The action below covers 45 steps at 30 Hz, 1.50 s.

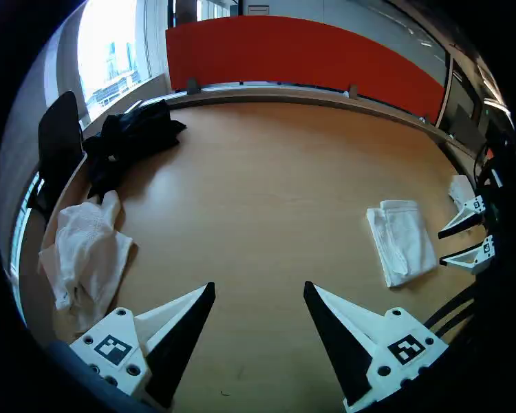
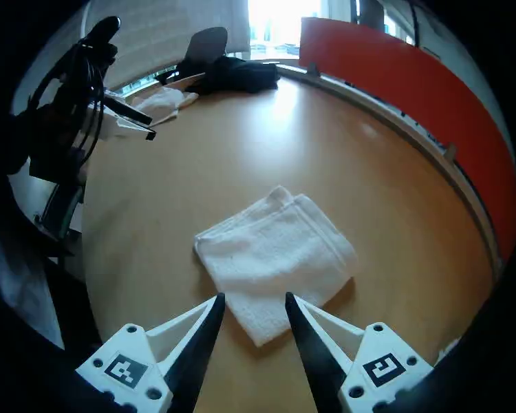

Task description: Fold towel

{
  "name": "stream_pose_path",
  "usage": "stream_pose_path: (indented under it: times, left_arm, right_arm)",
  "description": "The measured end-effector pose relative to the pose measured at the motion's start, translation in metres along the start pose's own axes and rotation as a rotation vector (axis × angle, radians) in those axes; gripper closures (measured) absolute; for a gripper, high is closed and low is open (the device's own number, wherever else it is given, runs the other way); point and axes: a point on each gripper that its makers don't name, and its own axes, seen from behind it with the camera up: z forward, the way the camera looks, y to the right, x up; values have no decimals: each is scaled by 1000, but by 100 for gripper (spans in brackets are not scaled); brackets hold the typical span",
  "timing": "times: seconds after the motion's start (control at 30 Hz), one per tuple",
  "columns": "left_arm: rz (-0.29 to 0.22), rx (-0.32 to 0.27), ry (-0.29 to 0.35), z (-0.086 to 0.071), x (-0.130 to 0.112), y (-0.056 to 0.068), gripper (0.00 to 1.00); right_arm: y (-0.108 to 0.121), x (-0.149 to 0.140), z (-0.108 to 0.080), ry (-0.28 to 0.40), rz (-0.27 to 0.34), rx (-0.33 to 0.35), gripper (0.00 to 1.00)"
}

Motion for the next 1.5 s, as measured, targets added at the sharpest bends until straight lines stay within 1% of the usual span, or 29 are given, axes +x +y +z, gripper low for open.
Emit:
stream_pose_path:
  times: [0.53, 0.77, 0.83, 0.93, 1.1, 1.17, 1.37, 1.5]
  left_arm:
    - [2, -2, 0, 0, -1, 2, 4]
    - [4, -3, -3, 0, -1, 3, 4]
    - [4, -4, -3, 0, -2, 4, 4]
    - [4, -6, -1, 0, -1, 5, 4]
    - [5, -7, -1, 0, -1, 5, 4]
    - [6, -7, 0, 0, -1, 6, 4]
    - [5, -9, -2, -1, -1, 7, 4]
    - [7, -9, -3, 0, -2, 6, 4]
  right_arm:
    - [4, -48, 4, -84, 21, -23, 33]
    - [7, -54, 4, -90, 34, -31, 34]
    - [8, -55, 4, -93, 35, -33, 37]
    - [9, -59, 4, -100, 34, -36, 46]
    - [9, -64, 4, -109, 31, -36, 58]
    - [9, -66, 4, -113, 30, -35, 59]
    - [8, -68, 5, -115, 33, -34, 65]
    - [7, -69, 6, -115, 37, -33, 66]
